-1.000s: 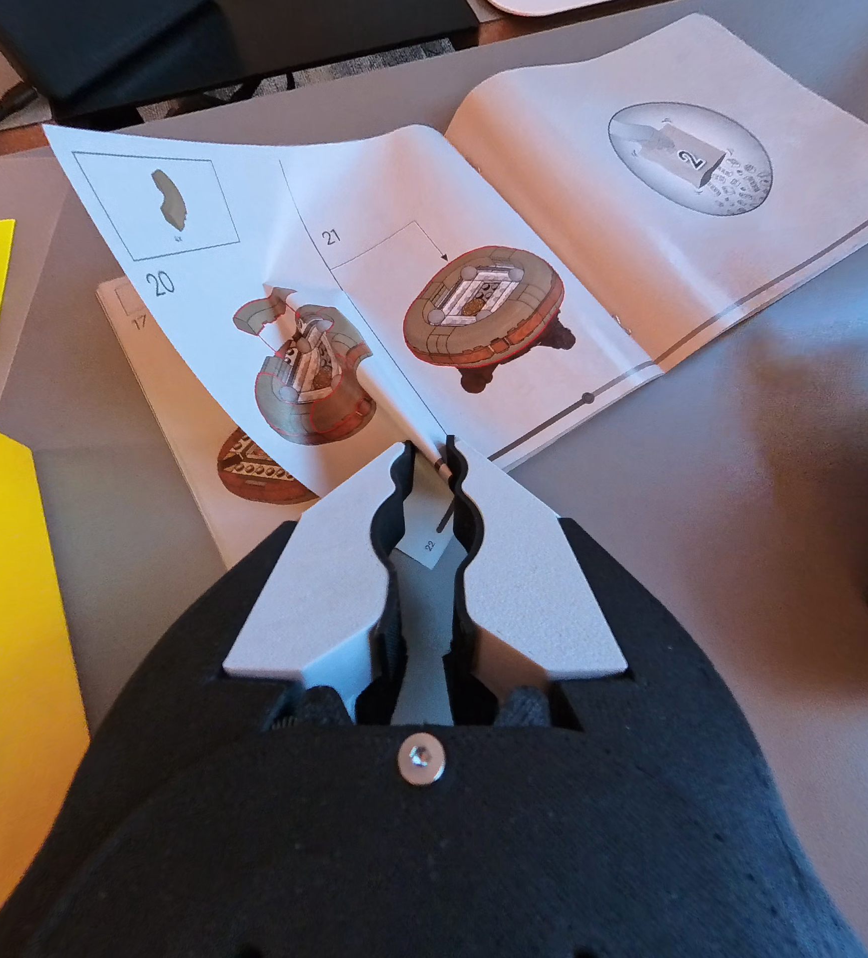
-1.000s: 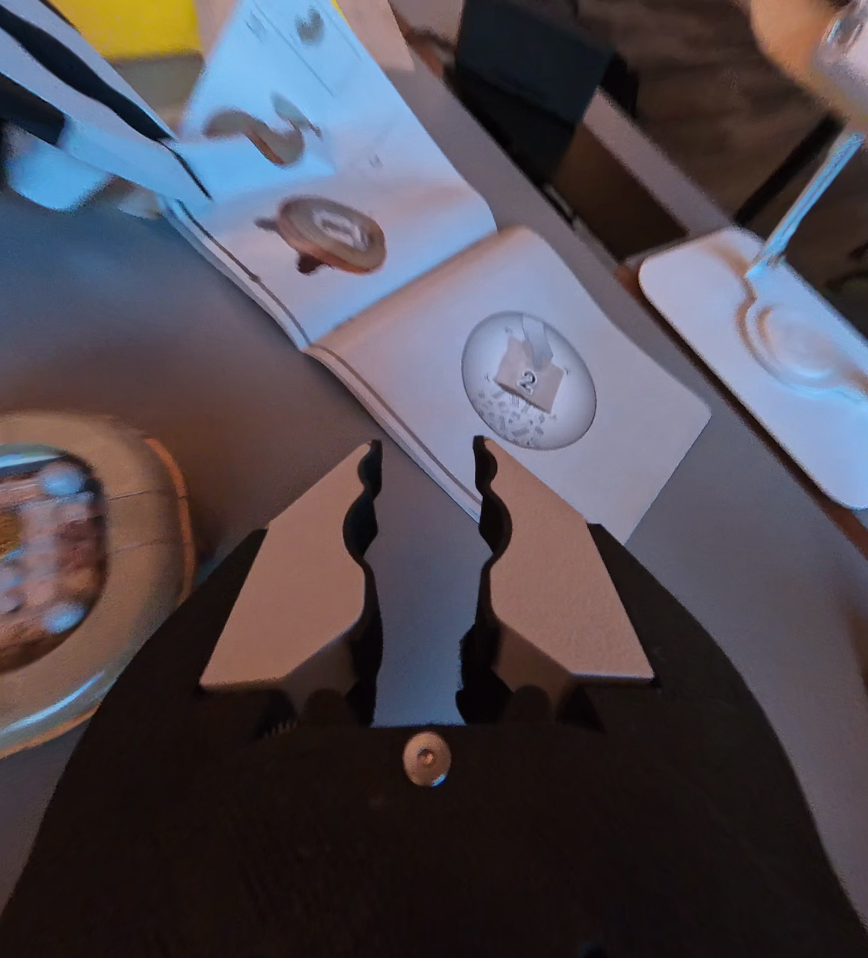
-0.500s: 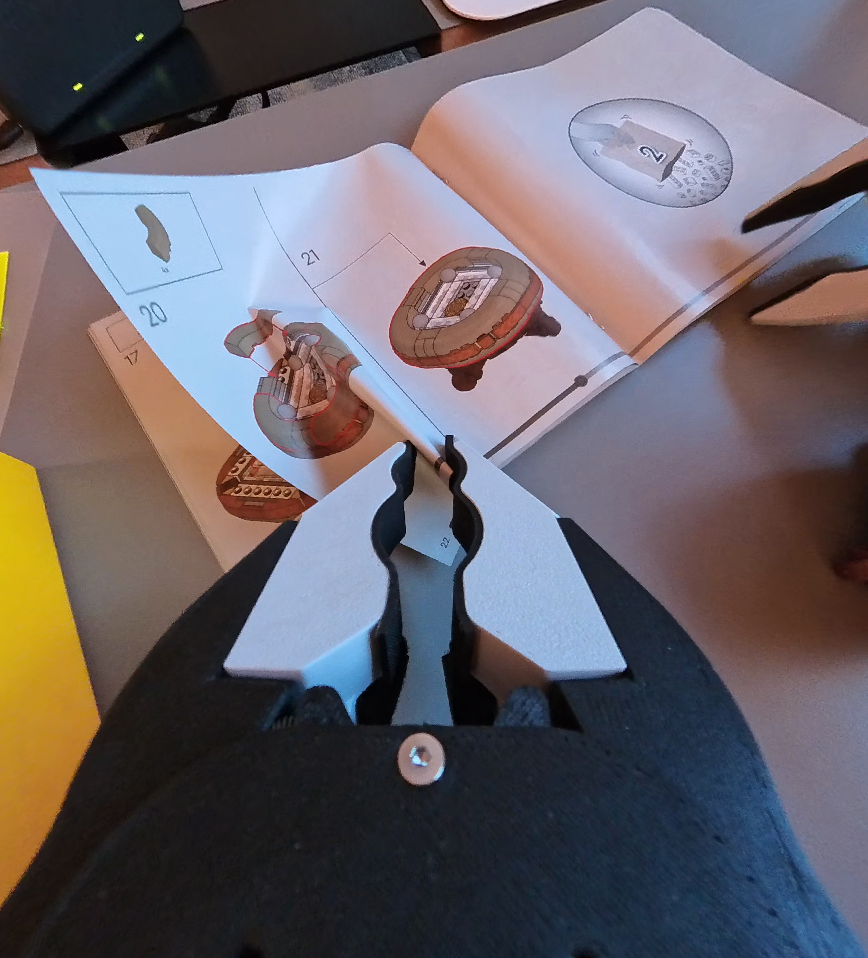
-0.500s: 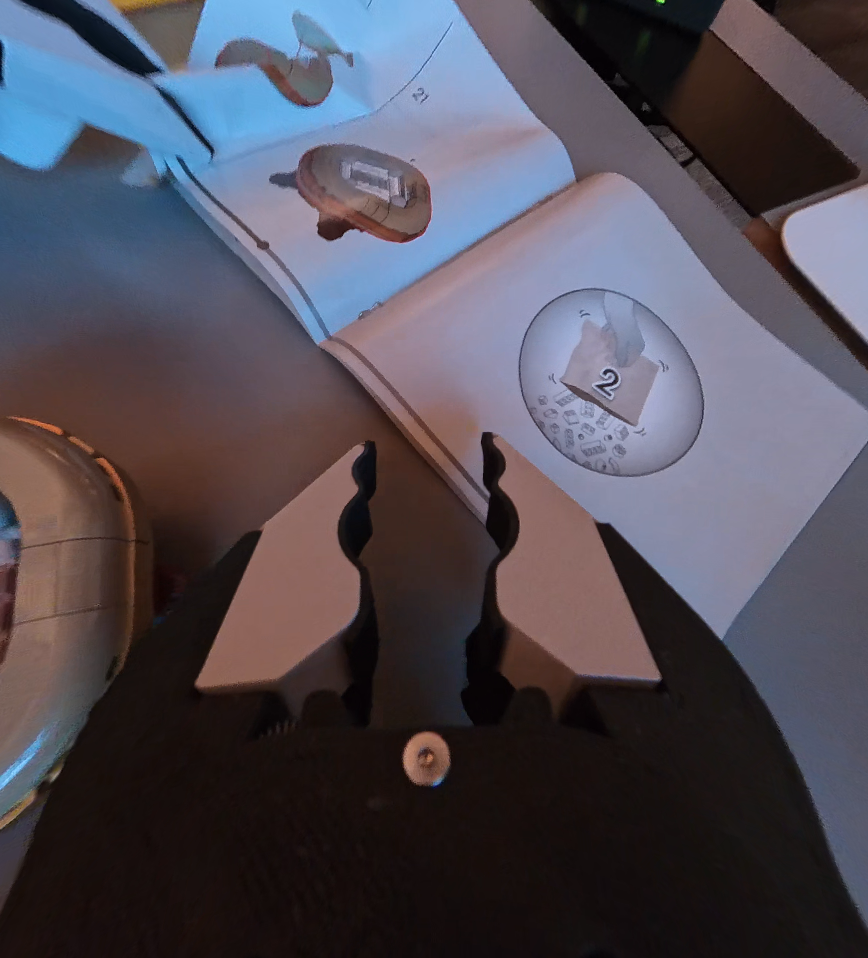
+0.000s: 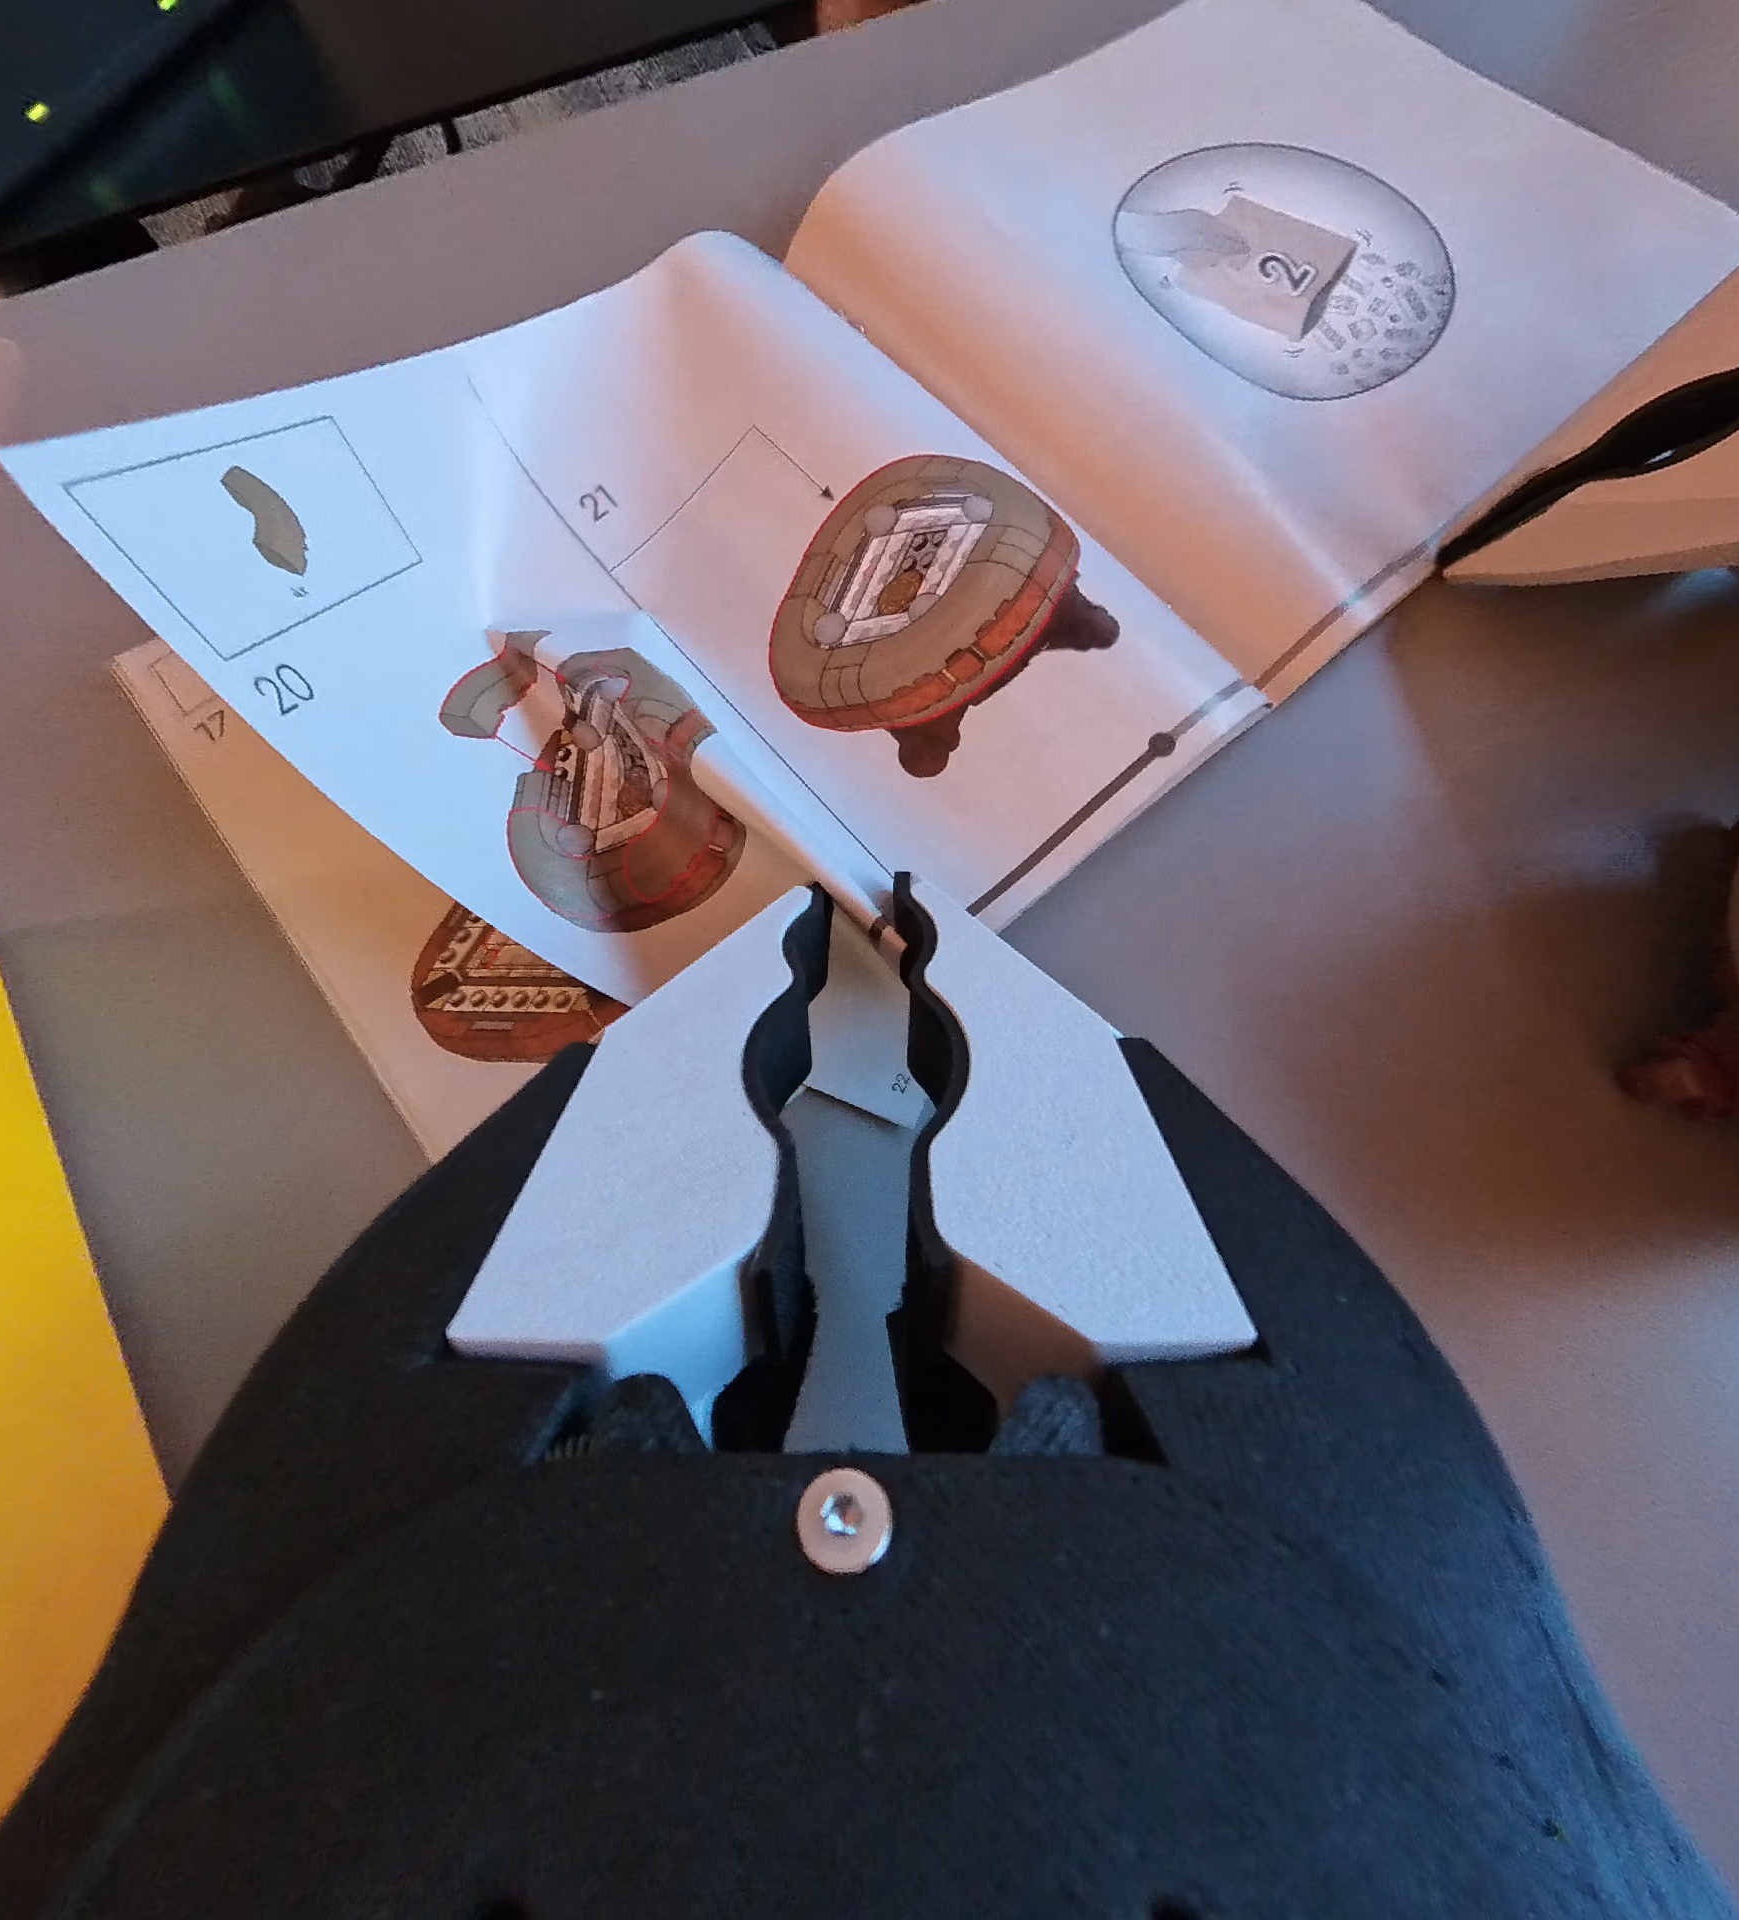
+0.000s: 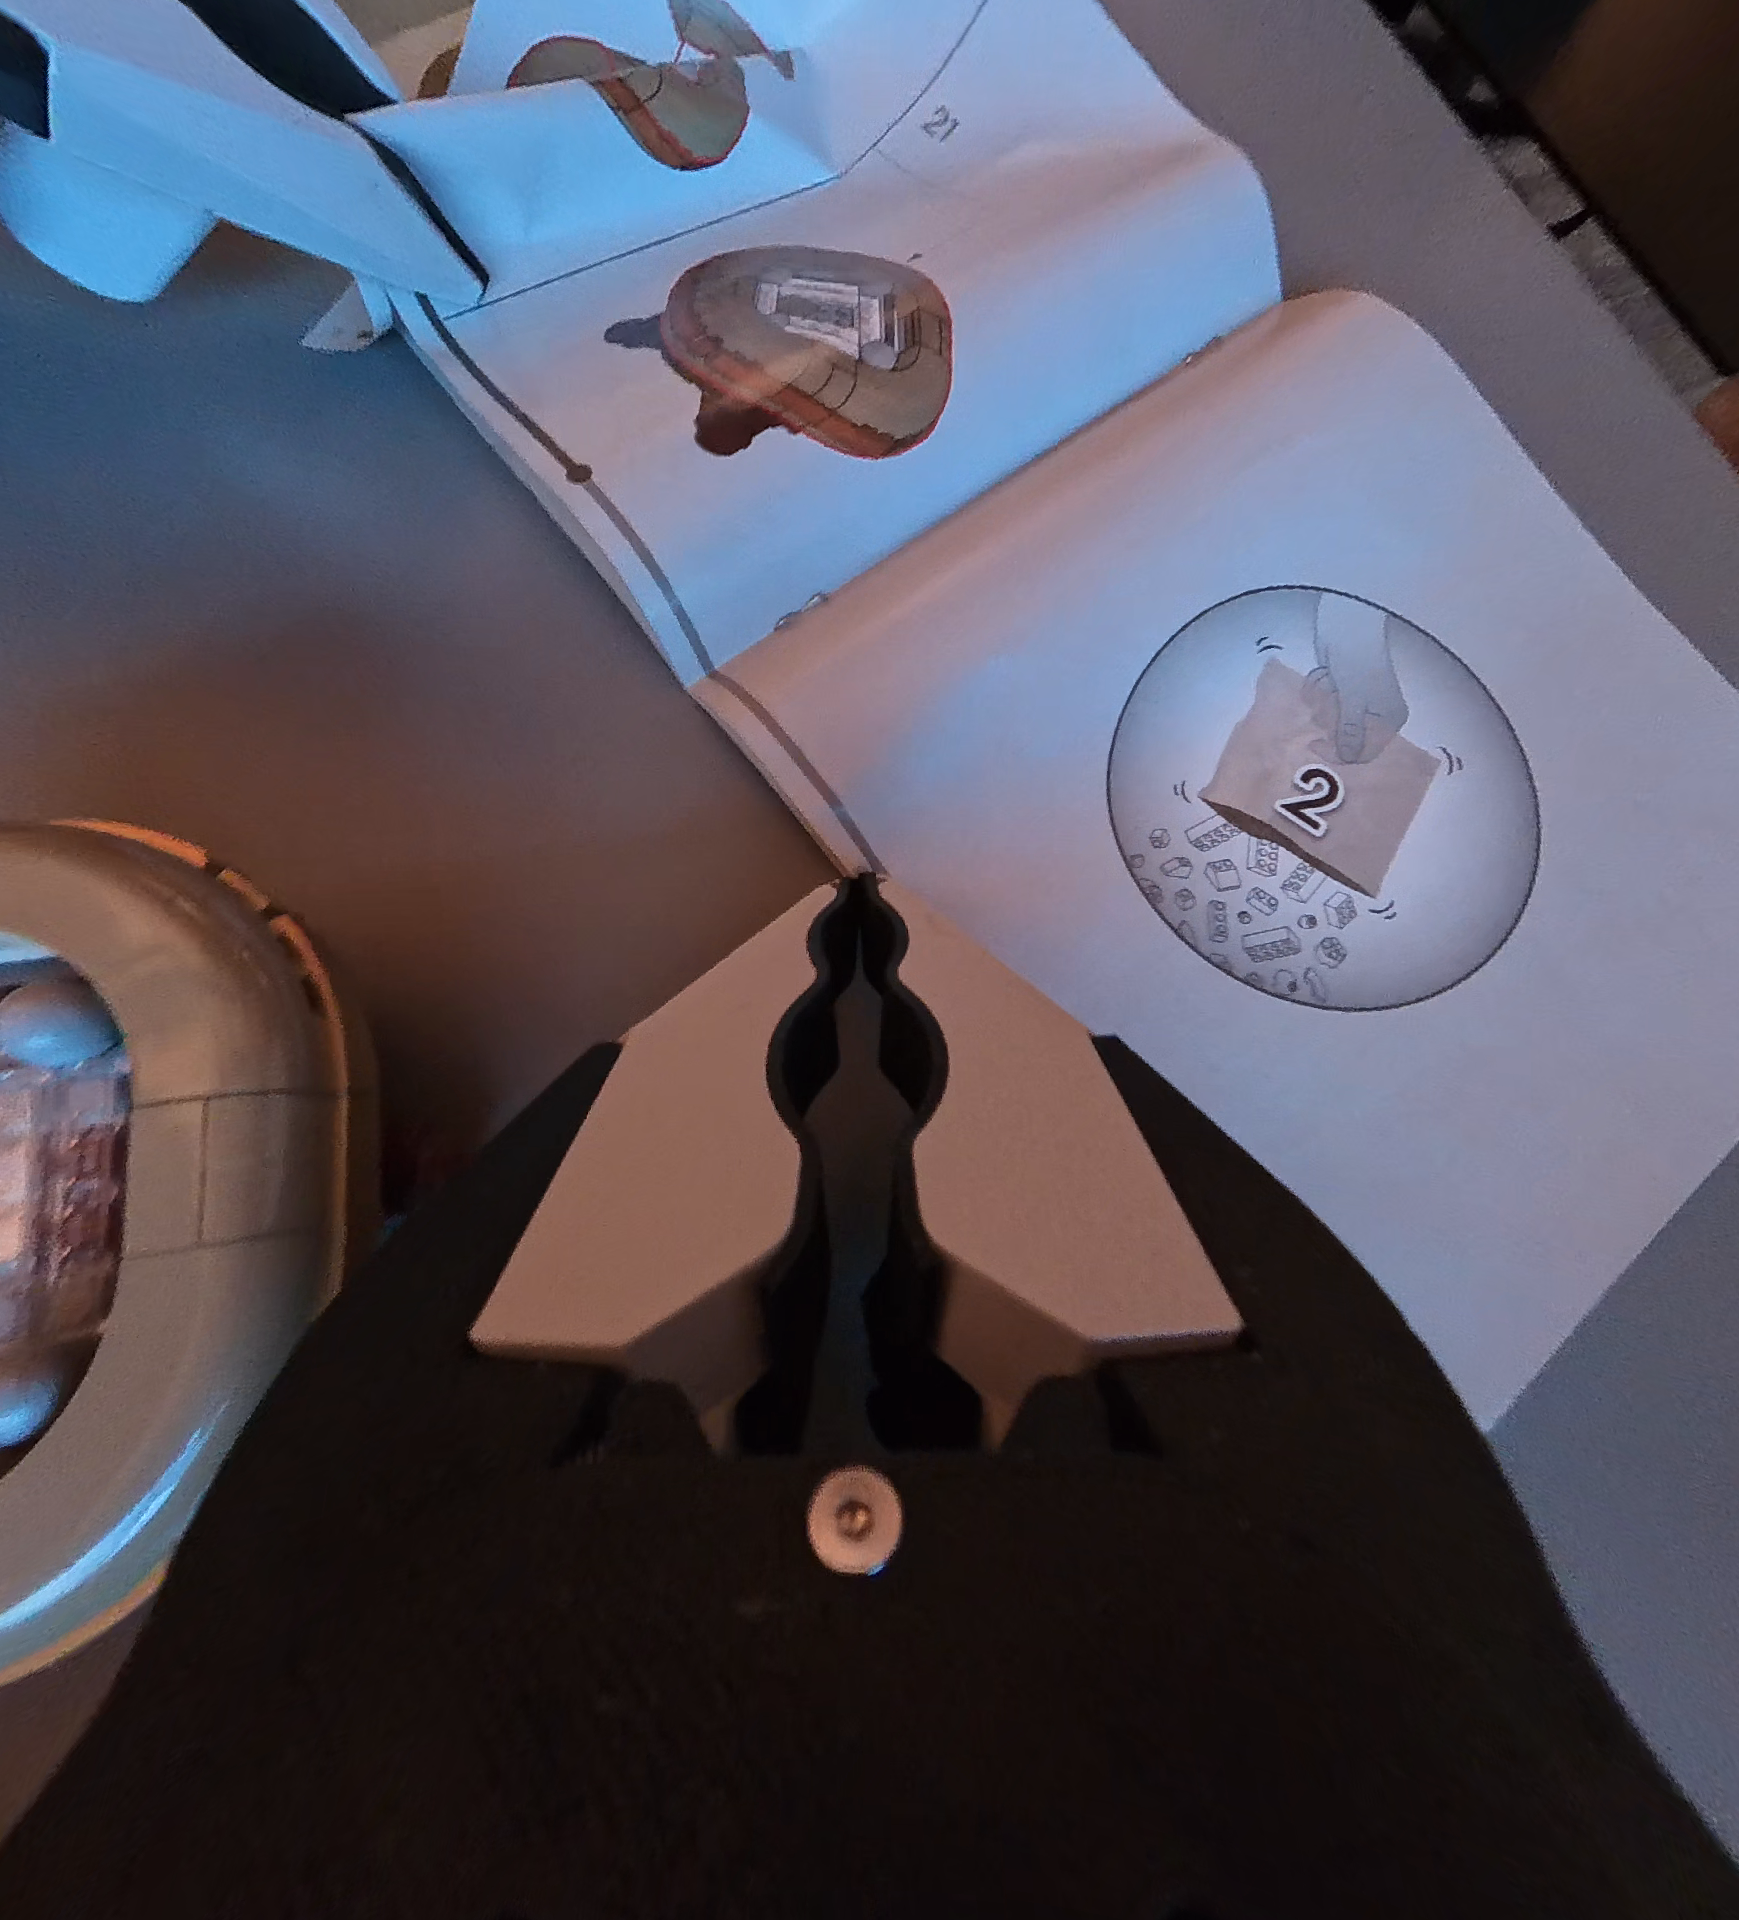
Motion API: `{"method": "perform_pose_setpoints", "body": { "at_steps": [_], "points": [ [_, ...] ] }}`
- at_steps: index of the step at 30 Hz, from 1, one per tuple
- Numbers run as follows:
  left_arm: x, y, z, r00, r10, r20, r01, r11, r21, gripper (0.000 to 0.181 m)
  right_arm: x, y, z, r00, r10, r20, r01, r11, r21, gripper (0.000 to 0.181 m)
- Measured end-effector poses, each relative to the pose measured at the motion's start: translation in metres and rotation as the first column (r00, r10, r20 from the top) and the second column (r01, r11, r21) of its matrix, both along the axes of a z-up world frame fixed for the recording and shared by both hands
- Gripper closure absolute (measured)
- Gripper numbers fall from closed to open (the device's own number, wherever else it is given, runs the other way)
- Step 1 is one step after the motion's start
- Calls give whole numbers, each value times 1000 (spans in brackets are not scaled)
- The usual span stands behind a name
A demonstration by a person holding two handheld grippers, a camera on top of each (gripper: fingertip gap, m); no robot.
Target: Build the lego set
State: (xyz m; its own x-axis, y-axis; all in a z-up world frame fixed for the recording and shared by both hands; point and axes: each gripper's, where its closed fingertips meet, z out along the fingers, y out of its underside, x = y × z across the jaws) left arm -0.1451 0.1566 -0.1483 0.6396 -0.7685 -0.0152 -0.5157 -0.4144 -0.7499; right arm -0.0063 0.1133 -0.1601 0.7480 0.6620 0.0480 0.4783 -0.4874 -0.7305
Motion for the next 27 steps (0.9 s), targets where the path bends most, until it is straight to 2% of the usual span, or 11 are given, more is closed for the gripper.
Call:
{"method": "perform_pose_setpoints", "body": {
  "at_steps": [4, 7, 9, 11, 12, 15, 19, 22, 27],
  "points": [
    [2, -11, -1, 999, -31, -22, 31, 999, -13, 169, 1, -28, -1, 998, 50, 35, -46, 994, -102, 181],
    [5, -19, 1, 998, -57, -32, 56, 998, -19, 169, 11, -41, 3, 995, 49, 83, -40, 993, -108, 181],
    [5, -19, 4, 997, -56, -44, 56, 998, 5, 169, 5, -39, 21, 997, 58, 53, -56, 998, -35, 179],
    [4, -18, 5, 997, -53, -53, 54, 998, 20, 169, -14, -33, 48, 996, 87, 2, -87, 993, 80, 154],
    [3, -18, 6, 997, -53, -53, 54, 998, 17, 169, -24, -31, 58, 995, 103, -1, -103, 987, 123, 149],
    [2, -18, 7, 998, -49, -38, 49, 999, 4, 170, -56, -23, 70, 985, 155, 76, -168, 963, 211, 136],
    [1, -15, 11, 999, -37, -12, 37, 999, 5, 170, -79, -1, 50, 938, 229, 259, -284, 937, 201, 136],
    [1, -14, 14, 999, -37, 5, 37, 999, 3, 170, -93, 8, 34, 922, 275, 273, -325, 931, 163, 136],
    [5, -13, 20, 998, -39, 52, 40, 999, -14, 170, -105, 17, 38, 912, 288, 292, -346, 922, 171, 136]
  ]
}}
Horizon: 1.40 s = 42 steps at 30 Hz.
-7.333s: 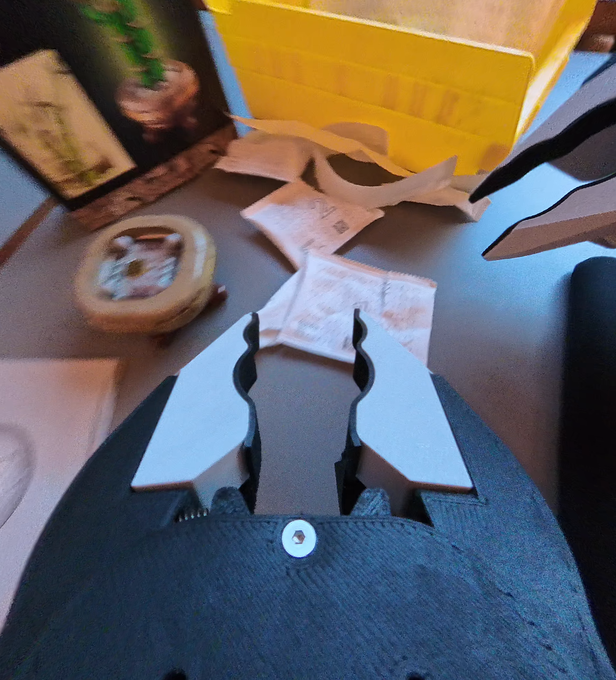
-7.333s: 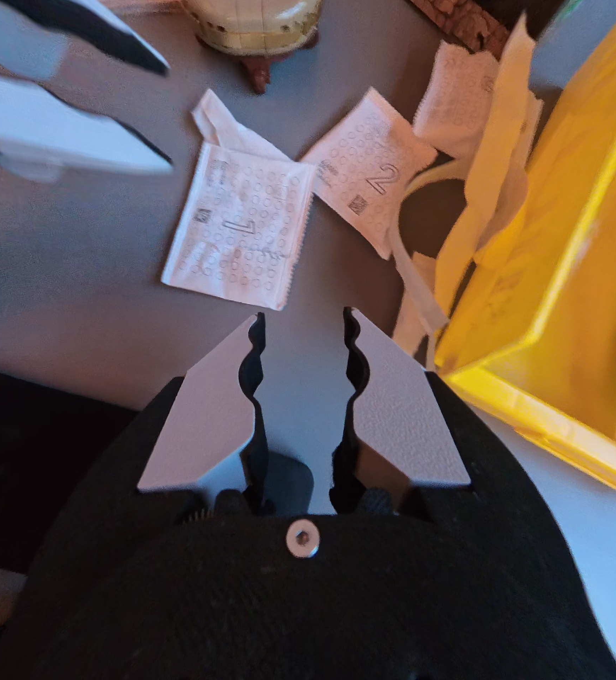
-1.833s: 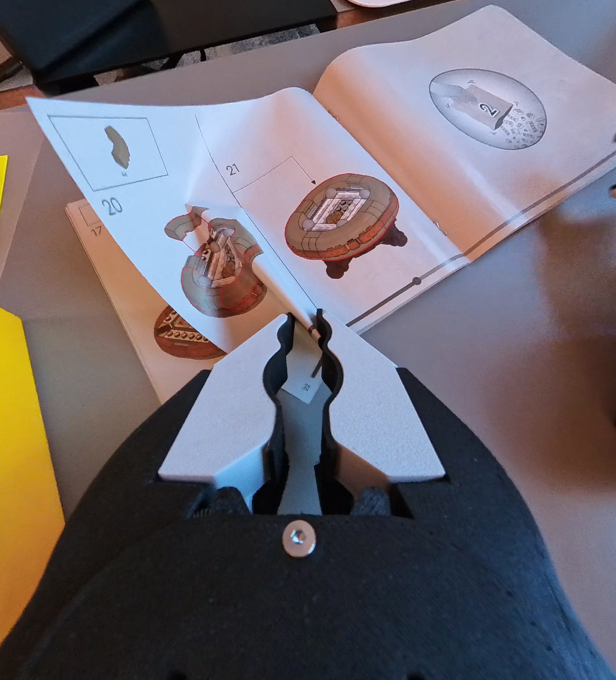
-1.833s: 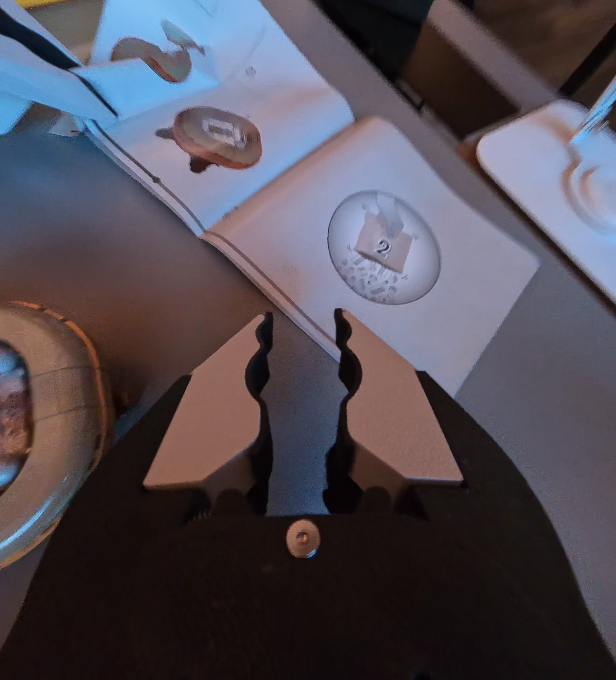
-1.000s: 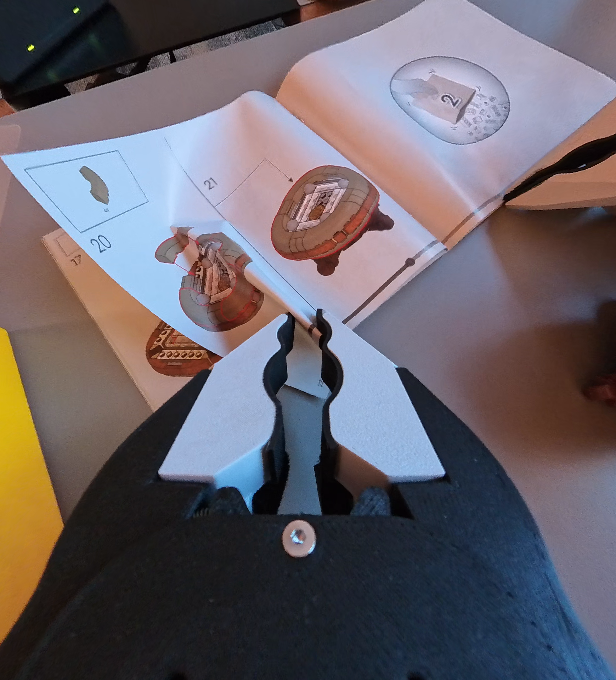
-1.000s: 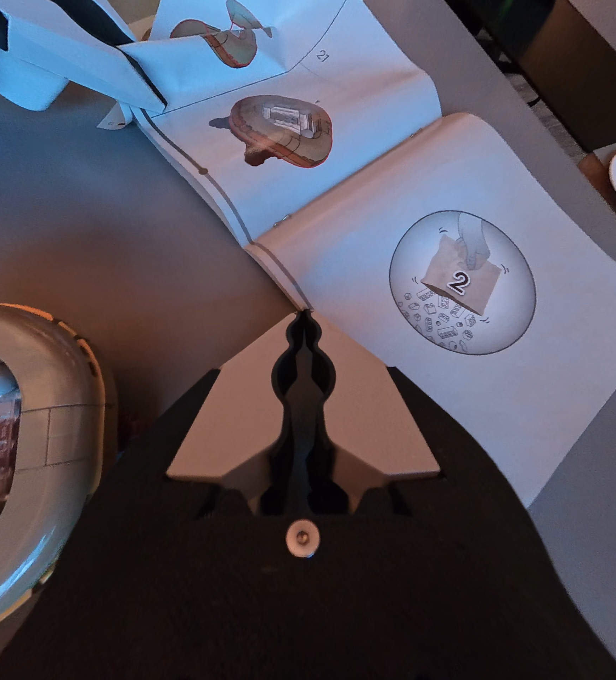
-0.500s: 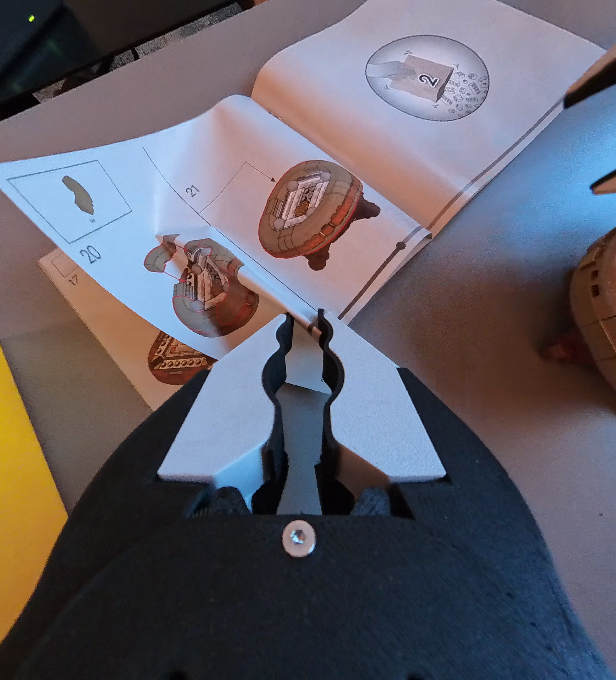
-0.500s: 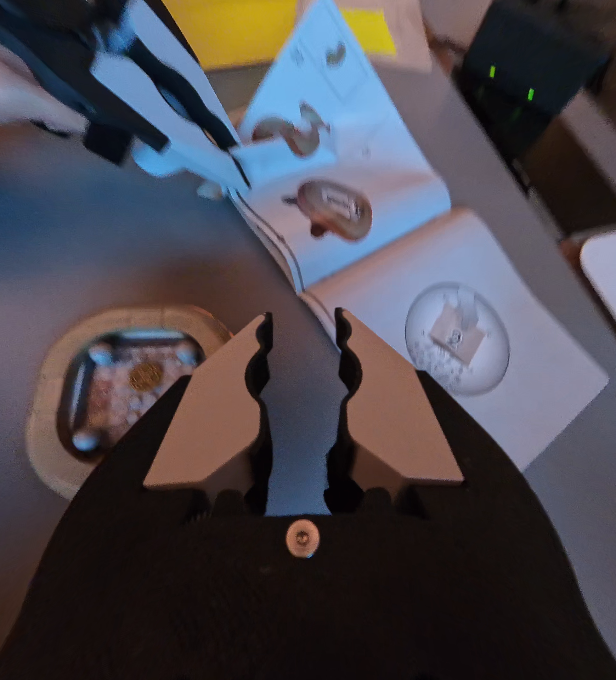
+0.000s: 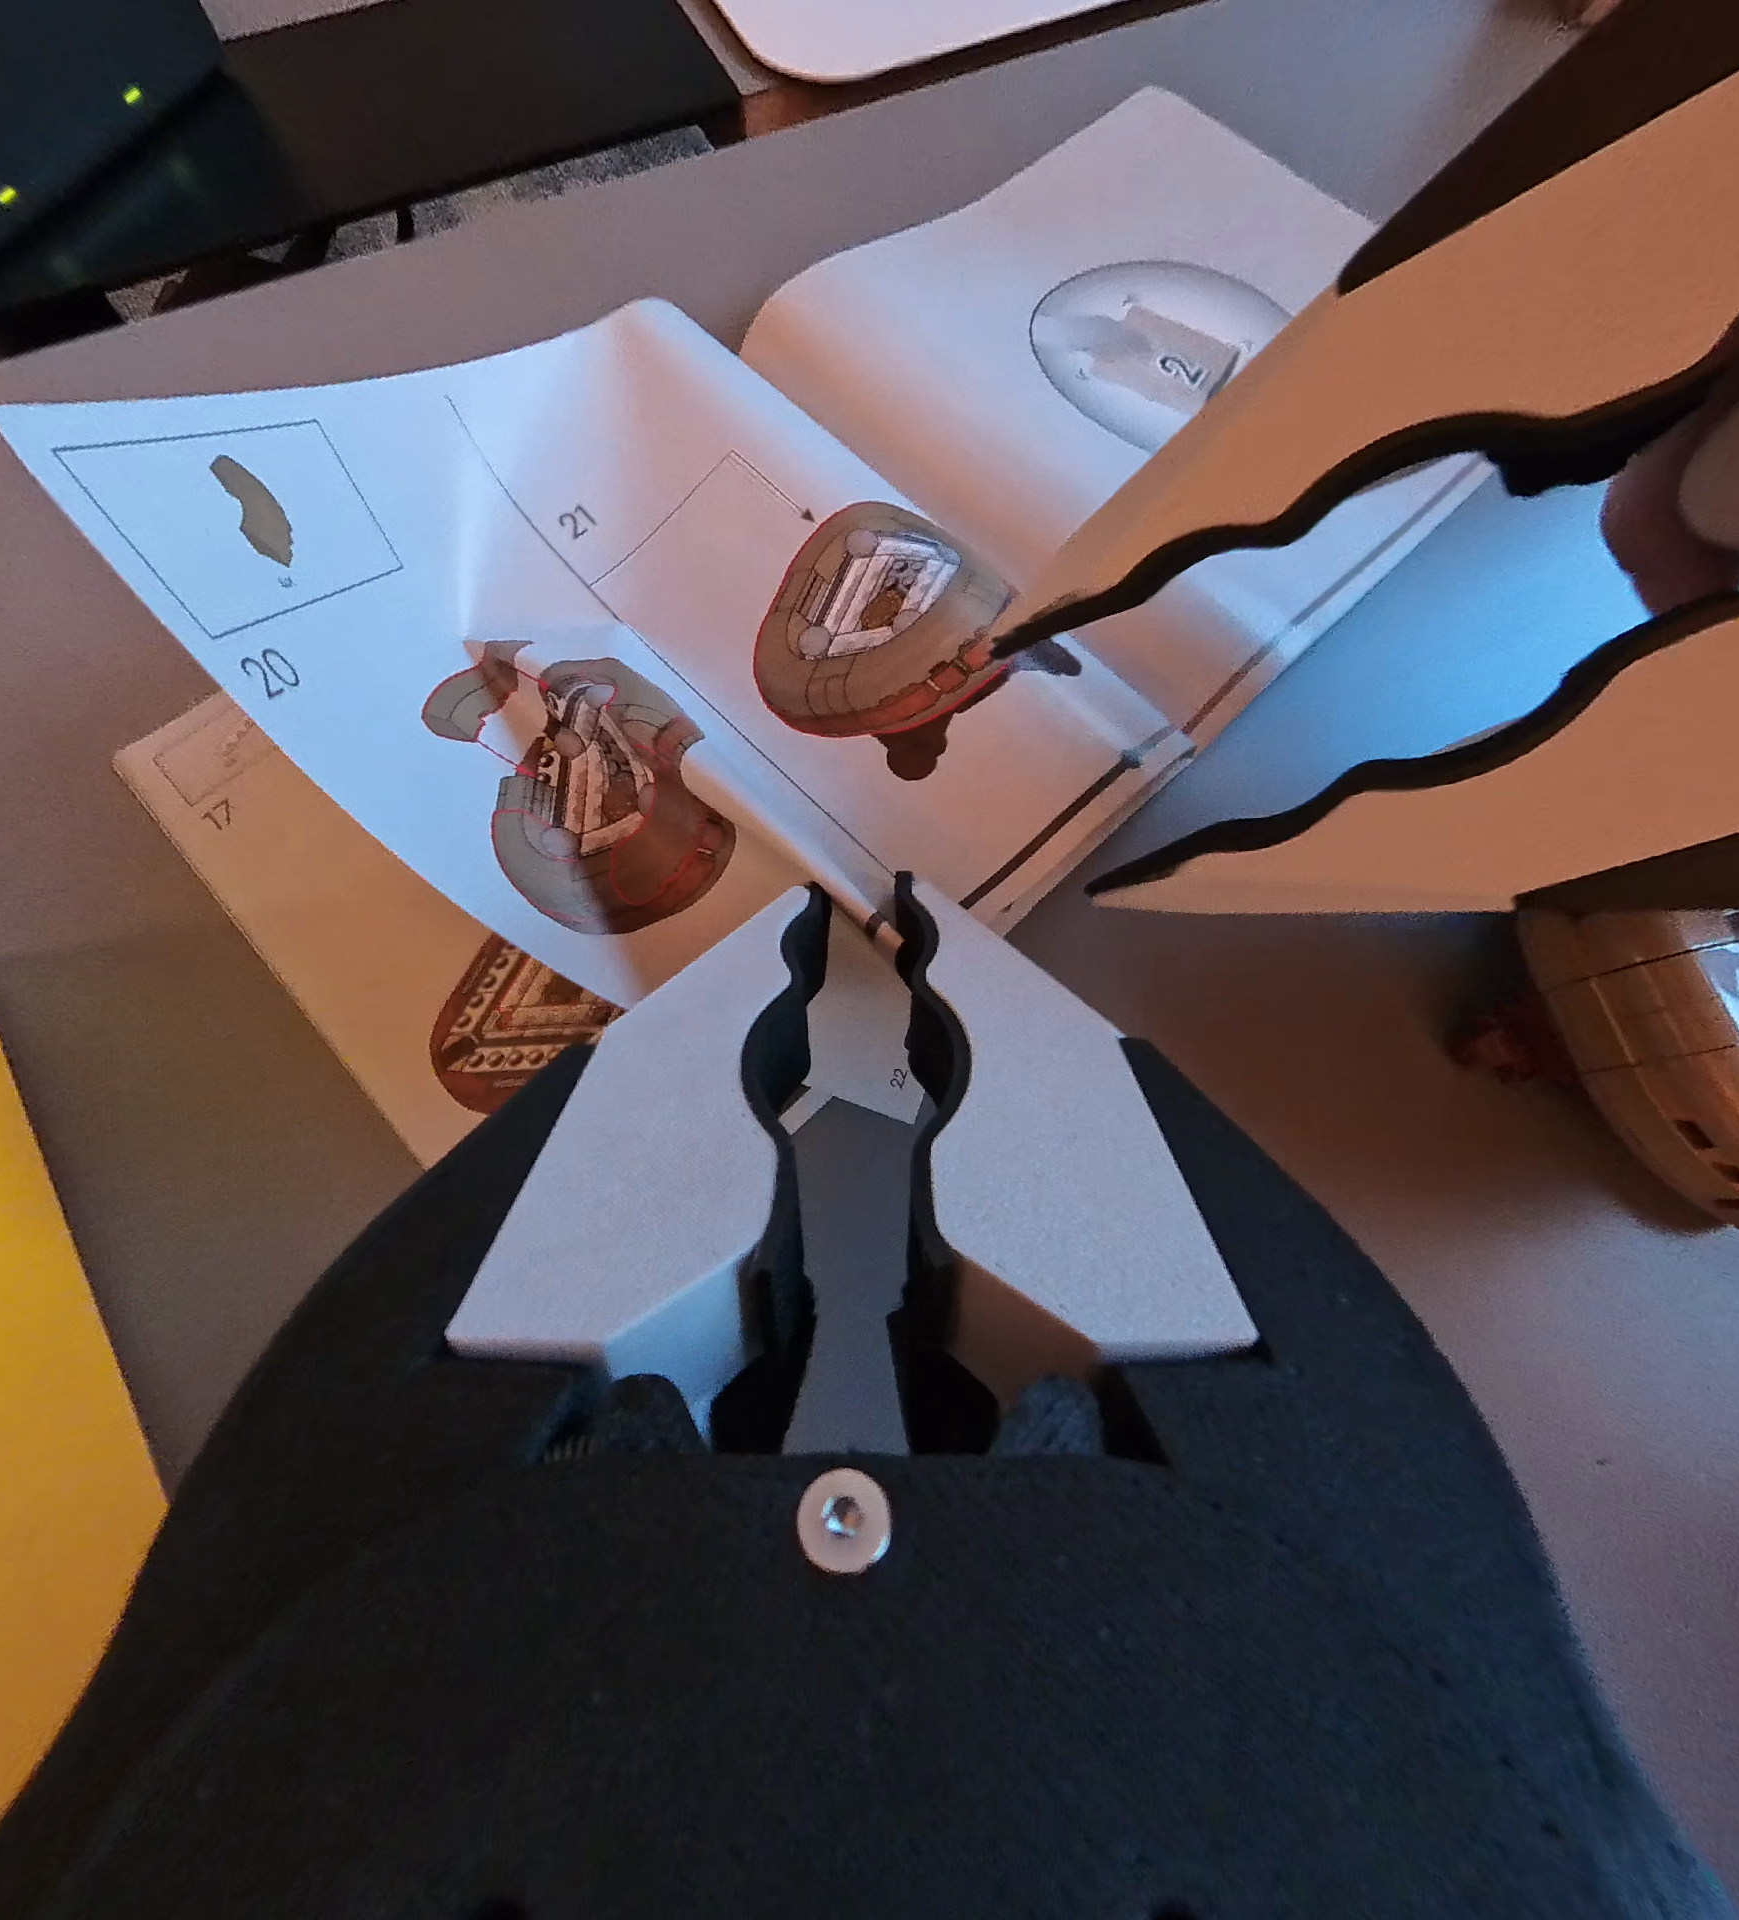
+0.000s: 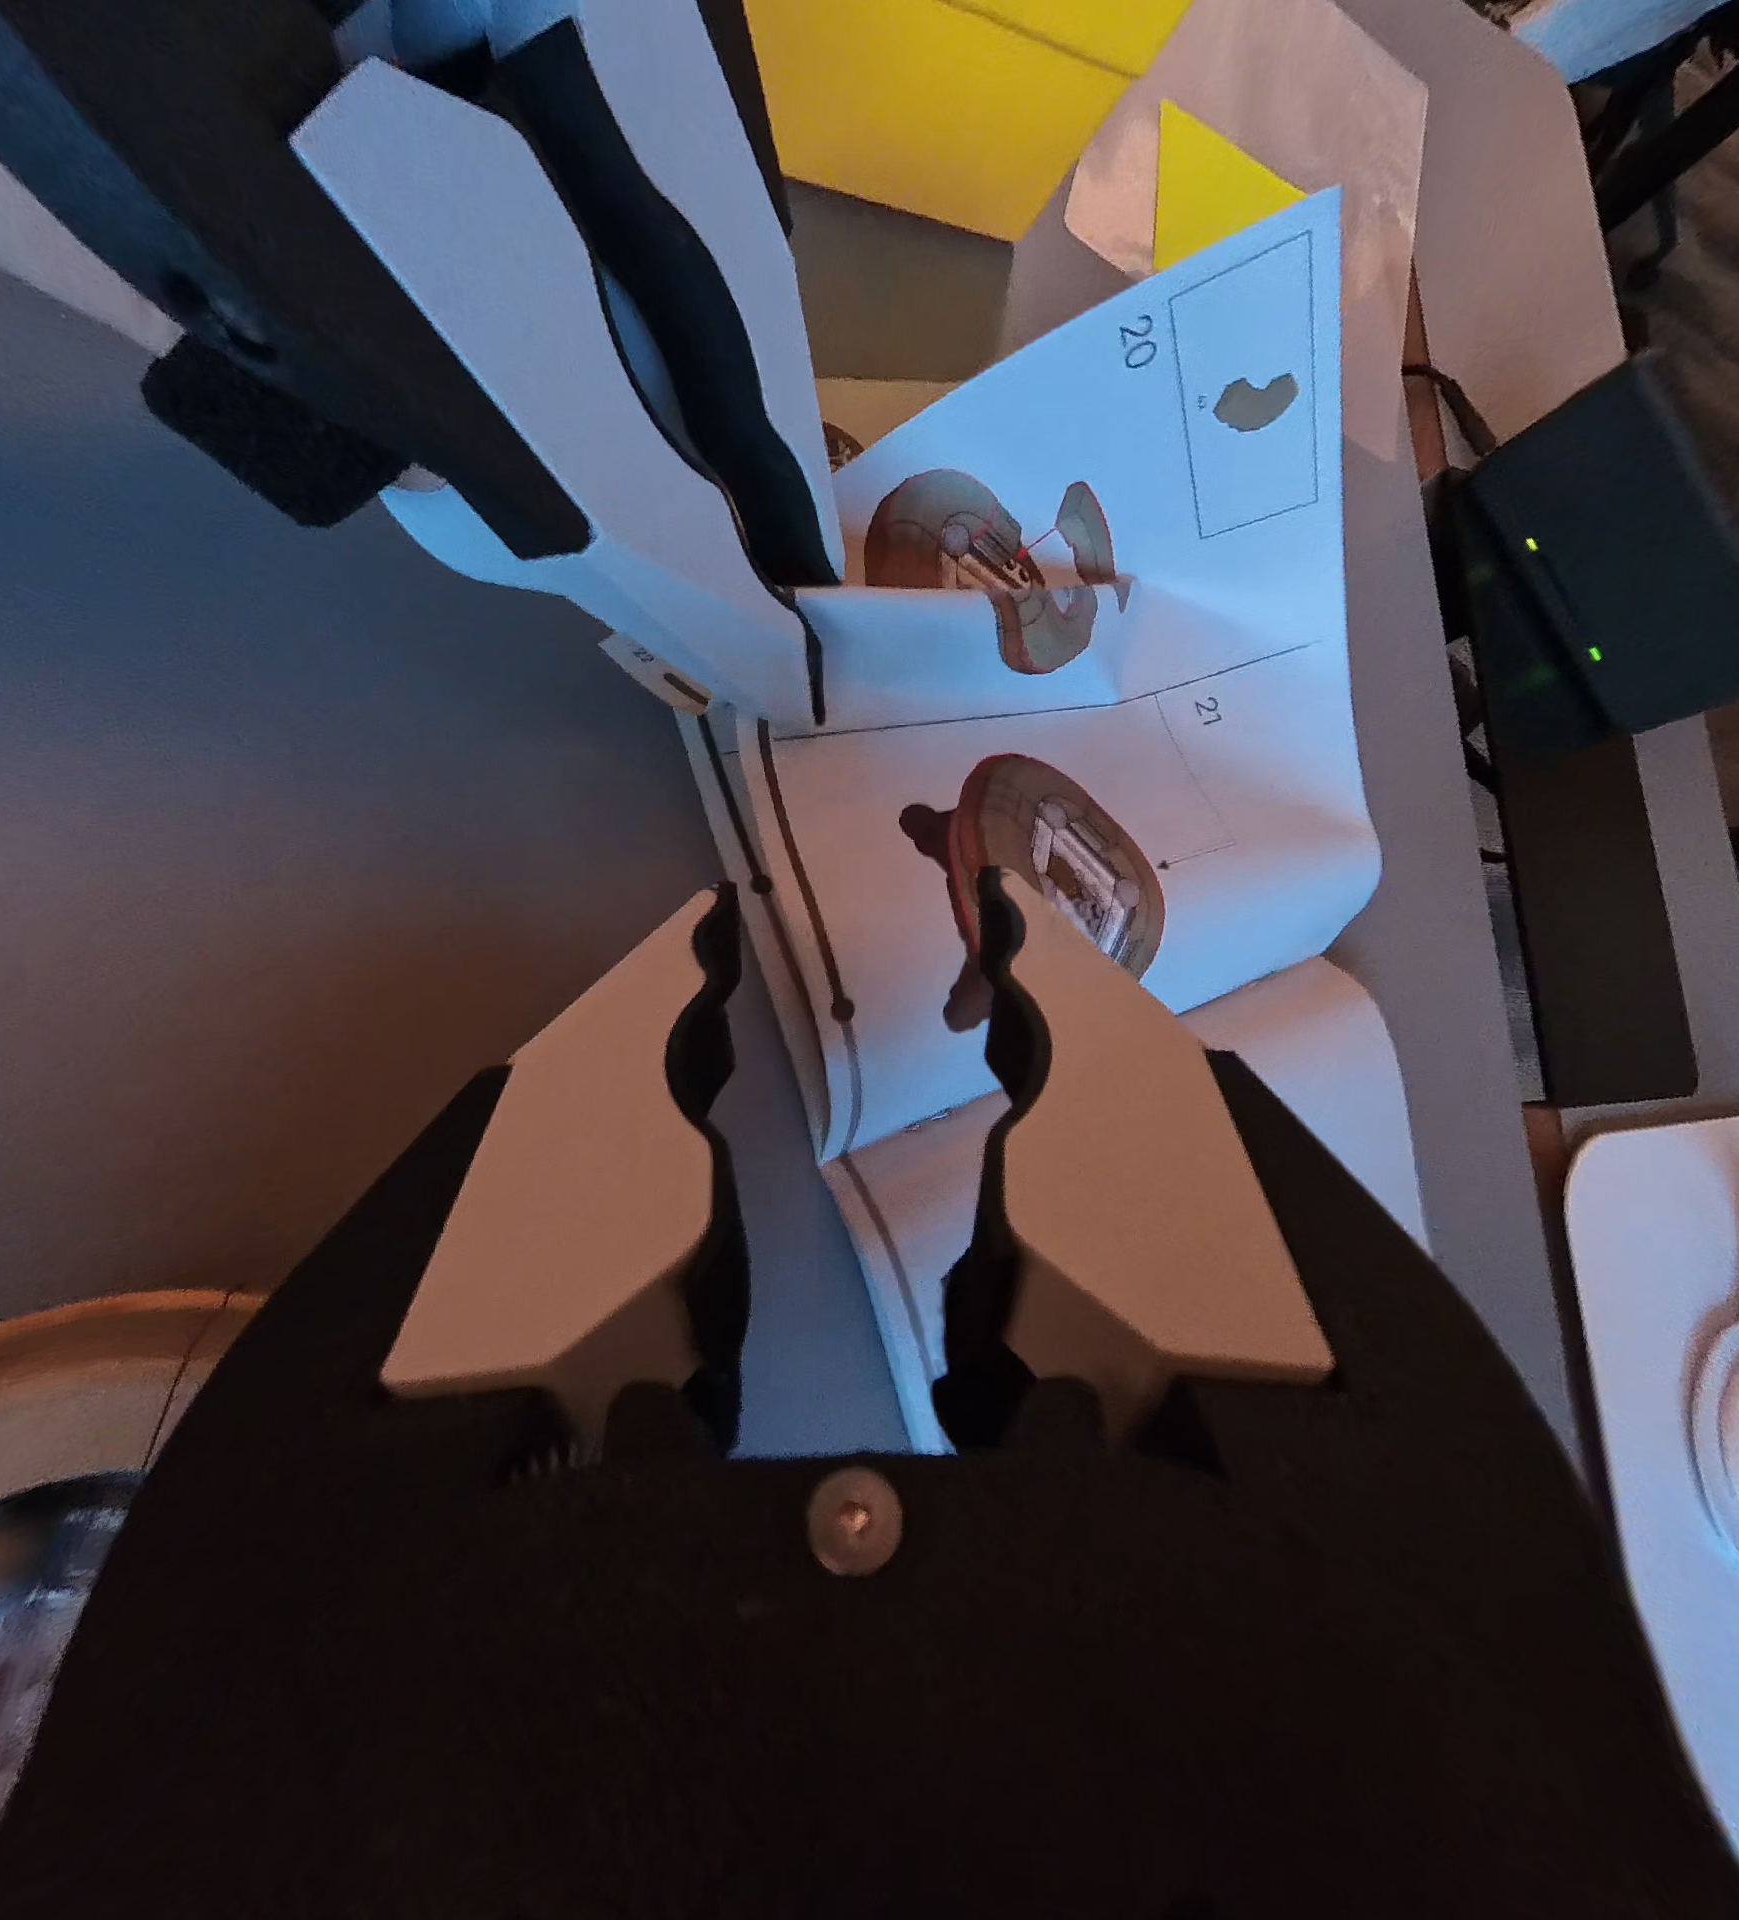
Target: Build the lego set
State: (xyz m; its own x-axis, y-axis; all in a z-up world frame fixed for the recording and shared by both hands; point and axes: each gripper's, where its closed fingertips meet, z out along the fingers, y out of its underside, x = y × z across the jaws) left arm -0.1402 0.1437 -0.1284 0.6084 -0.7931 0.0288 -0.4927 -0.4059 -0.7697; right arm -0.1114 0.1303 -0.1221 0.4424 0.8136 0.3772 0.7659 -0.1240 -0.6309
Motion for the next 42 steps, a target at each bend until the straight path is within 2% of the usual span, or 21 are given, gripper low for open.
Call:
{"method": "perform_pose_setpoints", "body": {
  "at_steps": [4, 8, 10, 12, 13, 15, 19, 23, 26, 33, 35, 37, 40, 42],
  "points": [
    [2, 0, 5, 999, 1, 44, 0, 1000, -17, 170, -16, 4, 2, 1000, -16, -15, 16, 1000, -9, 134],
    [4, -2, 9, 994, 3, 113, 4, 998, -62, 169, -16, 8, -11, 995, -26, 95, 25, 1000, 17, 136],
    [4, -3, 13, 989, 3, 148, 9, 997, -81, 167, -10, 12, -9, 989, -48, 140, 38, 997, 72, 154],
    [3, -3, 19, 983, 8, 186, 9, 996, -92, 155, -8, 10, -5, 989, -48, 138, 35, 995, 94, 171],
    [2, -1, 24, 976, 18, 218, 3, 996, -93, 148, -6, 10, -3, 989, -55, 135, 41, 993, 109, 179],
    [0, 0, 44, 944, 33, 328, -3, 996, -92, 136, -1, 9, -1, 989, -72, 131, 55, 990, 127, 181],
    [-14, 7, 80, 865, 80, 495, -69, 997, -41, 130, 11, 7, 1, 989, -107, 98, 94, 988, 126, 181],
    [-20, 15, 68, 884, 148, 444, -142, 989, -46, 124, 21, 5, 3, 990, -125, 64, 116, 984, 132, 181],
    [-19, 17, 49, 887, 216, 409, -182, 976, -121, 127, 32, 4, 2, 988, -138, 71, 127, 982, 141, 181],
    [-11, 15, 35, 827, 266, 495, -110, 940, -322, 125, 44, 2, 8, 993, -122, 8, 119, 982, 148, 181],
    [-6, 12, 30, 805, 276, 525, -57, 917, -394, 129, 42, 0, 11, 995, -102, -10, 102, 983, 150, 181],
    [-1, 7, 26, 797, 267, 542, 9, 892, -452, 148, 42, -1, 13, 996, -92, -22, 94, 983, 158, 181],
    [2, -1, 15, 846, 207, 491, 44, 890, -453, 180, 31, -10, 9, 998, -15, -64, 22, 993, 120, 181],
    [1, -3, 9, 879, 185, 439, 23, 904, -427, 181, 24, -18, 9, 989, 39, -140, -31, 998, 55, 171]
  ]
}}
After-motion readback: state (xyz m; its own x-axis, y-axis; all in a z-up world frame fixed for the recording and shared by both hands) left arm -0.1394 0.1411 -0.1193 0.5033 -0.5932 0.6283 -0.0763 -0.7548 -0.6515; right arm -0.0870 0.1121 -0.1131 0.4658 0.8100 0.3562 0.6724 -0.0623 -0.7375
